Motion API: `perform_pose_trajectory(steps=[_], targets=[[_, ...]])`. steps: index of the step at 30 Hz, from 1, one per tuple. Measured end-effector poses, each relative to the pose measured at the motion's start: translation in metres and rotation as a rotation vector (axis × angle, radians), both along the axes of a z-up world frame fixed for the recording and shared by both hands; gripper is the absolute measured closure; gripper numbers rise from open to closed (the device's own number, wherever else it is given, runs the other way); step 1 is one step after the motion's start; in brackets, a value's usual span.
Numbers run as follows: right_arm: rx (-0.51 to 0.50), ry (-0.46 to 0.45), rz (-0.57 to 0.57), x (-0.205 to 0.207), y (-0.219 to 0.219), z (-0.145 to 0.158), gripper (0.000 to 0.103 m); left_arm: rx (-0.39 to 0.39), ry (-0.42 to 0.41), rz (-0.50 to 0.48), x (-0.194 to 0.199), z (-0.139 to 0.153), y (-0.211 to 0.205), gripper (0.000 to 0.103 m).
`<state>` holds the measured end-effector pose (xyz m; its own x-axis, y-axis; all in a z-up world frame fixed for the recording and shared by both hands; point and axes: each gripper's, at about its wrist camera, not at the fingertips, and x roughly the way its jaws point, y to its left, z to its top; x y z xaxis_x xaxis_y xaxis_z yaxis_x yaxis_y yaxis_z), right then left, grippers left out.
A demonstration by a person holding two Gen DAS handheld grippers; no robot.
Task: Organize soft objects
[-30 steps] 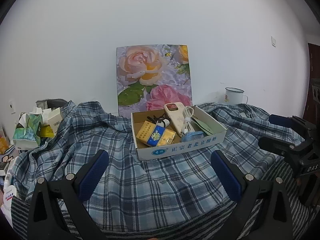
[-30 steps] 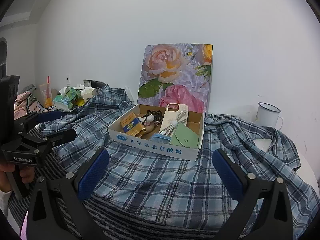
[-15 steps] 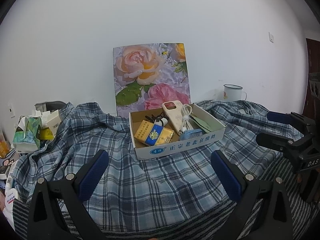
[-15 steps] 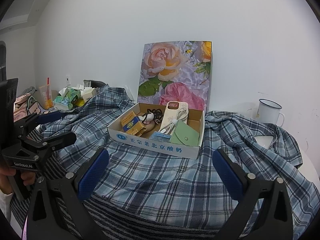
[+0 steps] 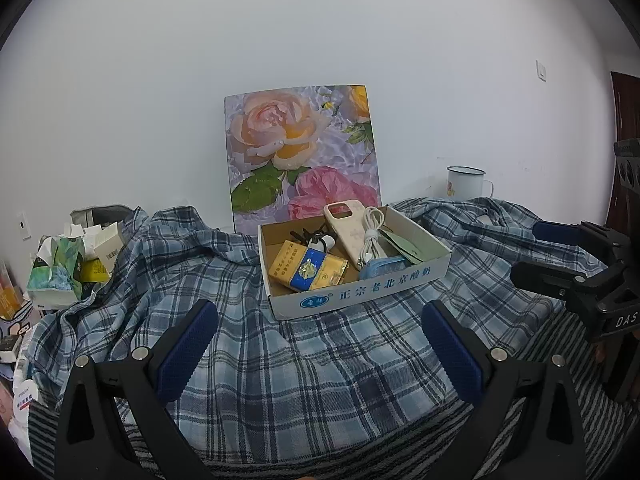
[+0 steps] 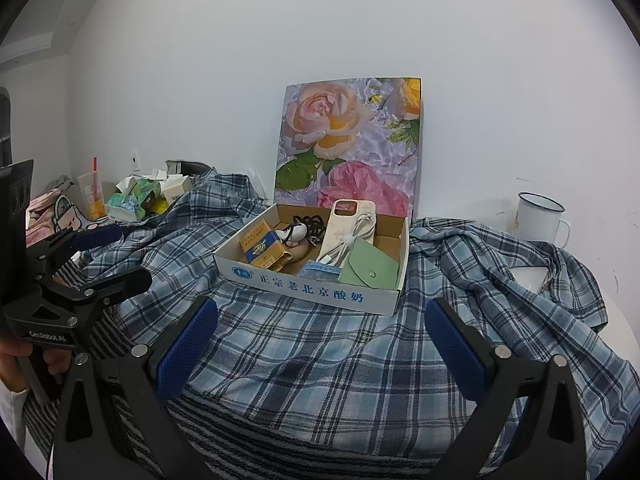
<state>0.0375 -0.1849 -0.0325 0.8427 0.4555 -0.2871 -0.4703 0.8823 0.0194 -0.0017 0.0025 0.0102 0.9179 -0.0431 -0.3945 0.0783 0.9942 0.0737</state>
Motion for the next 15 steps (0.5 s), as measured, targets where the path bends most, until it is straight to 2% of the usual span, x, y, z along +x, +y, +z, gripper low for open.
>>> perform_pose_trajectory(steps=[15], targets=[[-0.002,0.001,0.001,0.0000,0.0018,-0.0006,0.000,0.003,0.006,-0.002,0.0000,-0.0001,-0.0003,0.000]])
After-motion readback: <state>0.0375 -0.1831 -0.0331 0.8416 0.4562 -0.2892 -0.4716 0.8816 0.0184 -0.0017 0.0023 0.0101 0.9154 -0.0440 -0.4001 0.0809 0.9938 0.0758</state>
